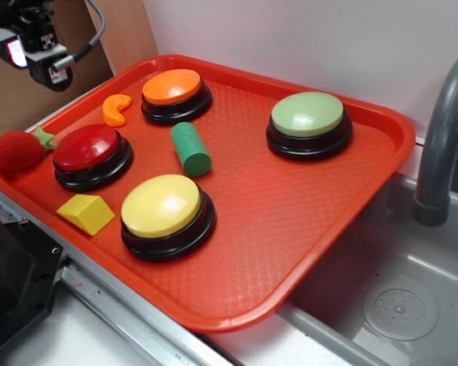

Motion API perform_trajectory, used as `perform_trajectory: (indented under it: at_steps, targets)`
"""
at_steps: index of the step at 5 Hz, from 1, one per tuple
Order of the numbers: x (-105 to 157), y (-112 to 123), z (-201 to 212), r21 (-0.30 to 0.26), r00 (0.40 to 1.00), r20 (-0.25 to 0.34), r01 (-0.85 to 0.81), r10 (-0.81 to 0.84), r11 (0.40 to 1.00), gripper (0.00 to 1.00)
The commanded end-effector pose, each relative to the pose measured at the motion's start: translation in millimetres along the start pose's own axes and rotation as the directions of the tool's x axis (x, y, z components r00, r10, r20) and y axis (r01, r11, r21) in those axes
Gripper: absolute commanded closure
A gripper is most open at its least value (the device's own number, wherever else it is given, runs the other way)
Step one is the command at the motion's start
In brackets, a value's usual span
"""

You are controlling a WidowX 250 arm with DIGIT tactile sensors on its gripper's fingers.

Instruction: Push the red button.

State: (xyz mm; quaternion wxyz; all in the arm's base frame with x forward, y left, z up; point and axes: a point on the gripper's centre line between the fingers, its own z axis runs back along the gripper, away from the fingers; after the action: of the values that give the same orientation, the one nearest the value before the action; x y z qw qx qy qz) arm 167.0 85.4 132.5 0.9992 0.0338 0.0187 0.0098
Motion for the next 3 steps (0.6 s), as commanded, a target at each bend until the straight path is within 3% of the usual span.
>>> perform_trajectory:
  at_steps: [1,3]
  targets:
    - [7,10,20,0.022,0.999,0.044,-0.022,0.021,1.0,0.0]
    - [10,5,30,0.035,0.999,0.045,-0.003,0.001,0.999,0.0]
